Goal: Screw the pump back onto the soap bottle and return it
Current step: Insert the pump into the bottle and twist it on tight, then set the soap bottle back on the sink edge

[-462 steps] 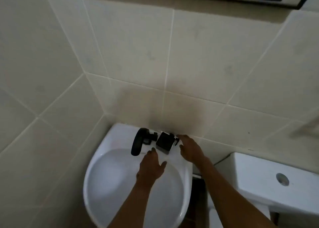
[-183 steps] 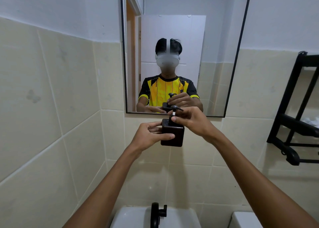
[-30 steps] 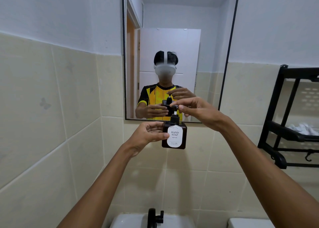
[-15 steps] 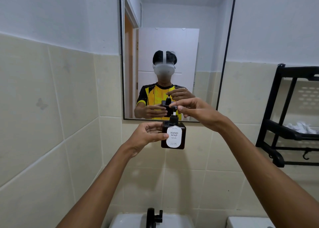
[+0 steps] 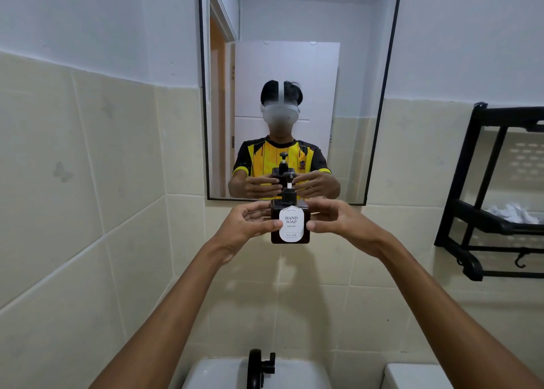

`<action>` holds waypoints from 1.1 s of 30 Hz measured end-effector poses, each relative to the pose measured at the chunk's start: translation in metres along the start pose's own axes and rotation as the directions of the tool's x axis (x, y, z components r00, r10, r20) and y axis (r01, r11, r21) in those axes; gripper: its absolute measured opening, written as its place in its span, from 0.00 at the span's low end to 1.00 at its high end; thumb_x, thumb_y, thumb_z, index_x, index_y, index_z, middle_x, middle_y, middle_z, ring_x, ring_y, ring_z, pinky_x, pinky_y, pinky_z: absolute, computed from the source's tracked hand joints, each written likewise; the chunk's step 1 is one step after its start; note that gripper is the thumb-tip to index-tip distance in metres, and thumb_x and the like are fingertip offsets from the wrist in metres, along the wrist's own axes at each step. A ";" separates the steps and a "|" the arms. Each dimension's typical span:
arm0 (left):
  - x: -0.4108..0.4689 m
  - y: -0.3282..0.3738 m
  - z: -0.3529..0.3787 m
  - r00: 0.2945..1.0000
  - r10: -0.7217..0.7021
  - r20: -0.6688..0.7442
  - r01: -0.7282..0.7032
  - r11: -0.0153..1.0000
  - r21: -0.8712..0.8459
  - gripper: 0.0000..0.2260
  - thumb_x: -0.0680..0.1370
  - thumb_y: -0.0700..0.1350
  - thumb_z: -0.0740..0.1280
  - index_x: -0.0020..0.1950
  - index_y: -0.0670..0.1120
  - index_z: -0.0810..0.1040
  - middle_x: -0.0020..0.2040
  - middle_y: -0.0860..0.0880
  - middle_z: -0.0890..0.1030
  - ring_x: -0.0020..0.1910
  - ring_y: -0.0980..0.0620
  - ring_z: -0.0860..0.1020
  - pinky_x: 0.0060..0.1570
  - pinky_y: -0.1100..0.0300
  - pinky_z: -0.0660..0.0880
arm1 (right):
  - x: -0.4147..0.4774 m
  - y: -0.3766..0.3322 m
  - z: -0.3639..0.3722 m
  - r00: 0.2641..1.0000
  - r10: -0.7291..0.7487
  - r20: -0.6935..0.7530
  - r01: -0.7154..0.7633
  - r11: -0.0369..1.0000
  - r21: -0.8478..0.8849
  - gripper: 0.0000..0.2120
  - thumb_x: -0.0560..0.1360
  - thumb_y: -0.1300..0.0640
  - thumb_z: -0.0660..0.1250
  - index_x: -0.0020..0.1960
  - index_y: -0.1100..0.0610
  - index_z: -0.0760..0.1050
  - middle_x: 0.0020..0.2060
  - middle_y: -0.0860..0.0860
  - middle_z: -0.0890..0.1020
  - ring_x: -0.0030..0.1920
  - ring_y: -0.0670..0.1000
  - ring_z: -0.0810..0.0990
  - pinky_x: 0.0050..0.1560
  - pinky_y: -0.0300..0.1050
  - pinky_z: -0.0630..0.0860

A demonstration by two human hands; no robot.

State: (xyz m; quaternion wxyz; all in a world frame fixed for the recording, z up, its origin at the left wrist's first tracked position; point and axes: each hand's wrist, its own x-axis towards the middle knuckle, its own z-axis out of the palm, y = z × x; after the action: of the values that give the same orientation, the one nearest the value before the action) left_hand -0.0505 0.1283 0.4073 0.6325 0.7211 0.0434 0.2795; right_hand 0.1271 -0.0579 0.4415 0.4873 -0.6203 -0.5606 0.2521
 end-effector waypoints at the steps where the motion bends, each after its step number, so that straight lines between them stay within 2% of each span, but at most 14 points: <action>1: 0.000 -0.001 0.002 1.000 -0.001 -0.002 0.001 1.000 0.001 0.19 0.64 0.50 0.81 0.53 0.59 0.87 0.56 0.50 0.89 0.59 0.53 0.86 0.61 0.50 0.81 | -0.001 0.003 0.003 1.000 -0.005 -0.005 0.005 1.000 0.011 0.25 0.73 0.56 0.77 0.69 0.52 0.77 0.60 0.48 0.85 0.62 0.49 0.83 0.58 0.45 0.80; 4: 0.000 -0.004 0.007 1.000 -0.004 -0.008 0.004 1.000 -0.009 0.19 0.64 0.50 0.81 0.53 0.59 0.87 0.55 0.51 0.89 0.58 0.55 0.86 0.57 0.55 0.83 | -0.004 0.008 0.008 0.999 -0.018 -0.049 0.020 0.999 0.048 0.26 0.72 0.56 0.78 0.69 0.51 0.77 0.59 0.49 0.86 0.61 0.50 0.84 0.54 0.42 0.82; 10: 0.004 -0.018 0.015 1.000 -0.023 0.020 0.024 0.999 -0.033 0.24 0.65 0.44 0.82 0.60 0.52 0.85 0.59 0.48 0.88 0.60 0.51 0.86 0.54 0.62 0.82 | -0.011 0.026 0.006 0.998 -0.021 -0.051 0.028 0.992 0.122 0.23 0.71 0.60 0.78 0.65 0.49 0.79 0.60 0.49 0.86 0.59 0.49 0.85 0.52 0.37 0.81; 13: 0.006 -0.028 0.021 0.998 -0.051 0.023 0.051 0.999 0.008 0.26 0.63 0.45 0.83 0.61 0.52 0.84 0.58 0.49 0.88 0.59 0.51 0.86 0.54 0.61 0.82 | -0.014 0.039 0.002 0.999 0.021 -0.043 -0.015 0.991 0.133 0.26 0.70 0.60 0.79 0.66 0.49 0.78 0.60 0.49 0.86 0.60 0.50 0.85 0.53 0.40 0.82; 16: 0.008 -0.038 0.027 0.995 -0.100 0.027 0.099 0.995 0.032 0.30 0.64 0.42 0.83 0.65 0.46 0.82 0.59 0.47 0.88 0.59 0.51 0.86 0.55 0.61 0.82 | -0.016 0.052 -0.002 0.998 0.063 -0.019 -0.060 0.991 0.120 0.28 0.70 0.61 0.79 0.68 0.52 0.77 0.61 0.49 0.85 0.61 0.50 0.85 0.55 0.42 0.82; 19: 0.010 -0.051 0.032 0.987 -0.155 0.029 0.154 0.987 0.035 0.25 0.68 0.34 0.81 0.62 0.48 0.83 0.57 0.49 0.88 0.56 0.53 0.87 0.53 0.63 0.82 | -0.018 0.068 -0.007 0.996 0.090 0.007 -0.090 0.985 0.147 0.26 0.71 0.65 0.78 0.66 0.55 0.78 0.61 0.51 0.85 0.61 0.51 0.84 0.56 0.42 0.82; 22: 0.009 -0.069 0.039 0.979 -0.203 0.033 0.201 0.979 0.038 0.23 0.70 0.30 0.79 0.59 0.50 0.83 0.53 0.53 0.89 0.53 0.56 0.87 0.50 0.67 0.81 | -0.019 0.086 -0.009 0.992 0.121 0.027 -0.124 0.979 0.162 0.27 0.70 0.67 0.78 0.67 0.56 0.77 0.62 0.52 0.85 0.62 0.52 0.84 0.61 0.46 0.81; 26: 0.006 -0.098 0.045 0.959 -0.284 0.017 0.283 0.958 0.046 0.26 0.69 0.29 0.79 0.65 0.43 0.81 0.60 0.43 0.87 0.55 0.52 0.87 0.53 0.65 0.81 | -0.024 0.117 -0.006 0.980 0.186 0.069 -0.196 0.964 0.179 0.28 0.70 0.67 0.78 0.67 0.56 0.77 0.62 0.52 0.85 0.62 0.52 0.84 0.60 0.43 0.81; 30: 0.001 -0.126 0.052 0.934 -0.357 0.028 0.354 0.932 0.071 0.25 0.68 0.30 0.80 0.61 0.48 0.83 0.61 0.41 0.86 0.61 0.48 0.85 0.58 0.63 0.81 | -0.029 0.153 -0.003 0.966 0.244 0.090 -0.257 0.947 0.192 0.28 0.69 0.67 0.79 0.66 0.56 0.77 0.61 0.51 0.85 0.61 0.49 0.84 0.57 0.38 0.81; 33: -0.002 -0.149 0.058 0.900 -0.434 0.035 0.429 0.898 0.095 0.27 0.67 0.29 0.81 0.64 0.44 0.81 0.63 0.40 0.85 0.63 0.47 0.83 0.62 0.60 0.80 | -0.033 0.182 0.002 0.950 0.295 0.106 -0.311 0.930 0.198 0.29 0.67 0.67 0.81 0.65 0.56 0.77 0.60 0.51 0.85 0.61 0.49 0.84 0.58 0.39 0.81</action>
State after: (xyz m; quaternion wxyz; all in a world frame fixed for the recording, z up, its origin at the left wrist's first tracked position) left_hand 0.0178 0.1057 0.2648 0.6486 0.7271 0.1962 0.1103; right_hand 0.1995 -0.0699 0.2715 0.4848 -0.6338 -0.4458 0.4057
